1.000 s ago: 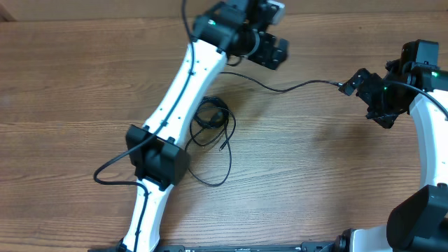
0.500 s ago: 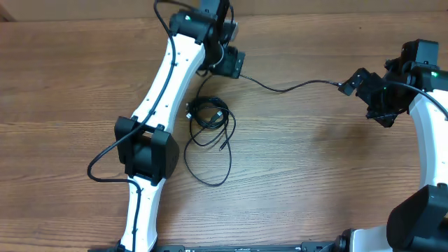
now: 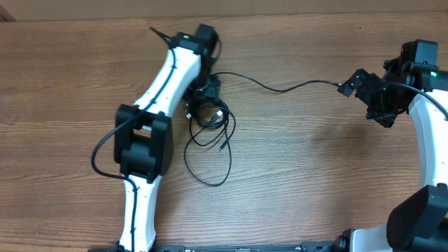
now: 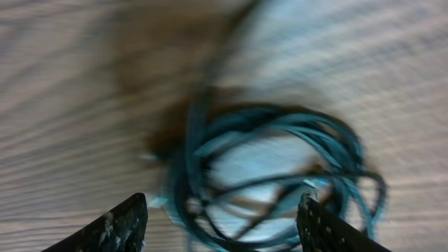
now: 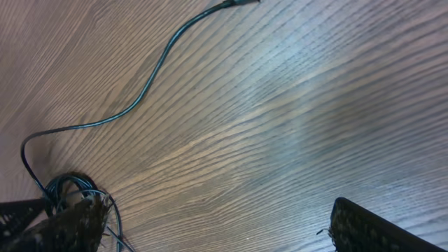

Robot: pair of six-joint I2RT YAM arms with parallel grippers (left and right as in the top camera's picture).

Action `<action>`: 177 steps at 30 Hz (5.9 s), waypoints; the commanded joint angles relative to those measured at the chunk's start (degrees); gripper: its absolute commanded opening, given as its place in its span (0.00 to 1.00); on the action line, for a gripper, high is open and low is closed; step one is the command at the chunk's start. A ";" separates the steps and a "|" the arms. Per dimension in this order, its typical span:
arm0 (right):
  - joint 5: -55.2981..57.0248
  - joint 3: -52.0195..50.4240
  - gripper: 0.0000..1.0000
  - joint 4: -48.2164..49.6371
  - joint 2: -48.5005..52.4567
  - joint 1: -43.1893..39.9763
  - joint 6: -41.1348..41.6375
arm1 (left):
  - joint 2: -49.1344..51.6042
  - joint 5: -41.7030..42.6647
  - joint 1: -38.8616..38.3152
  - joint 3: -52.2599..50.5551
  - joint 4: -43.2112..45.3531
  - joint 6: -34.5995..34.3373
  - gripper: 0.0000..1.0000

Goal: Untangle cables

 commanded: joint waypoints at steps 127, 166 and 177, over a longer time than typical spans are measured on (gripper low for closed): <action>-17.66 8.35 0.50 23.82 7.30 26.25 25.75 | -23.17 58.21 8.39 -4.61 19.12 6.16 0.04; -9.27 8.35 0.42 42.05 14.01 35.43 38.60 | -23.17 44.13 5.07 -4.61 15.72 1.81 0.04; -11.72 8.37 0.04 31.36 12.52 31.19 18.75 | -23.17 22.88 5.95 -4.61 11.26 4.90 0.04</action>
